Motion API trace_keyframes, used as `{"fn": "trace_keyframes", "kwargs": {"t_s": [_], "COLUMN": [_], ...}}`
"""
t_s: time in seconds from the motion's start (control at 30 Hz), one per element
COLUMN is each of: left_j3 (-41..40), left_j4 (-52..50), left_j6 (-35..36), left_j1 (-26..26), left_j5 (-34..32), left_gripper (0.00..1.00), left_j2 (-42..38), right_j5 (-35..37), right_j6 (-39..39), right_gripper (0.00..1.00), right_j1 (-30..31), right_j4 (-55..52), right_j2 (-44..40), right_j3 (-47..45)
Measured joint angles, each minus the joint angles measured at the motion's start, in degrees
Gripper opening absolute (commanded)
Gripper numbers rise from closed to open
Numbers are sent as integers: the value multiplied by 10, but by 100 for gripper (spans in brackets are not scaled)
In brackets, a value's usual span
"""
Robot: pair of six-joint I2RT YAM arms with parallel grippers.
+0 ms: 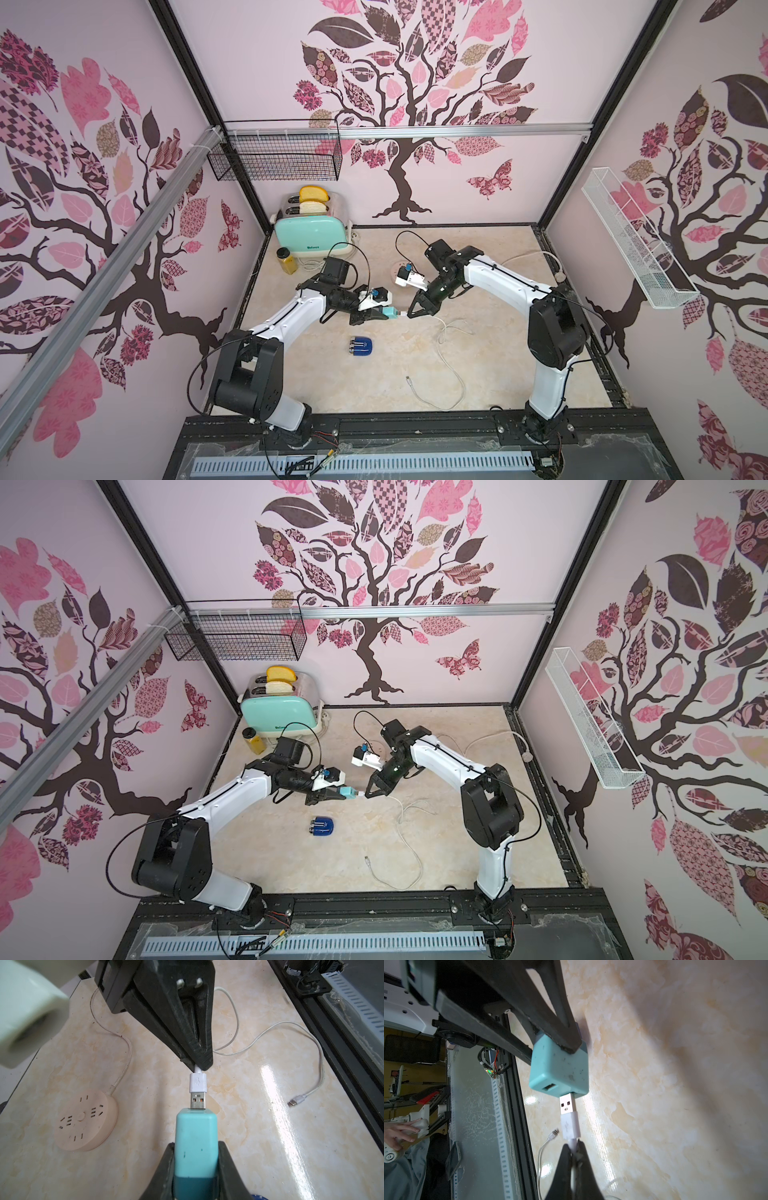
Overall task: Charge the electric shaver
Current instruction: Insert the charging cable into the plug.
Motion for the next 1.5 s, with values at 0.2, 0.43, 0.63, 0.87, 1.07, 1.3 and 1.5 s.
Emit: {"fn": "trace_keyframes", "kwargs": {"t_s": [0.2, 0.43, 0.63, 0.87, 1.07, 1.3, 1.5], "left_j3": [0, 0, 0, 1, 8, 6, 6], "left_j4": [0, 2, 3, 5, 11, 30, 32], "left_j6": [-1, -2, -3, -3, -8, -38, -48], "left_j1": [0, 0, 0, -13, -20, -21, -20], "left_j5": [2, 7, 7, 3, 0, 3, 4], "left_gripper": [0, 0, 0, 0, 0, 0, 0], "left_j2": [0, 0, 0, 2, 2, 2, 2], "right_j5": [2, 9, 12, 12, 14, 16, 16], "right_j6": [0, 2, 3, 5, 11, 18, 30], "right_gripper": [0, 0, 0, 0, 0, 0, 0], "right_j1": [0, 0, 0, 0, -4, -6, -6], "right_j4": [0, 5, 5, -6, -24, -21, -10], "right_j2": [0, 0, 0, 0, 0, 0, 0], "right_j3": [0, 0, 0, 6, 19, 18, 17]}}
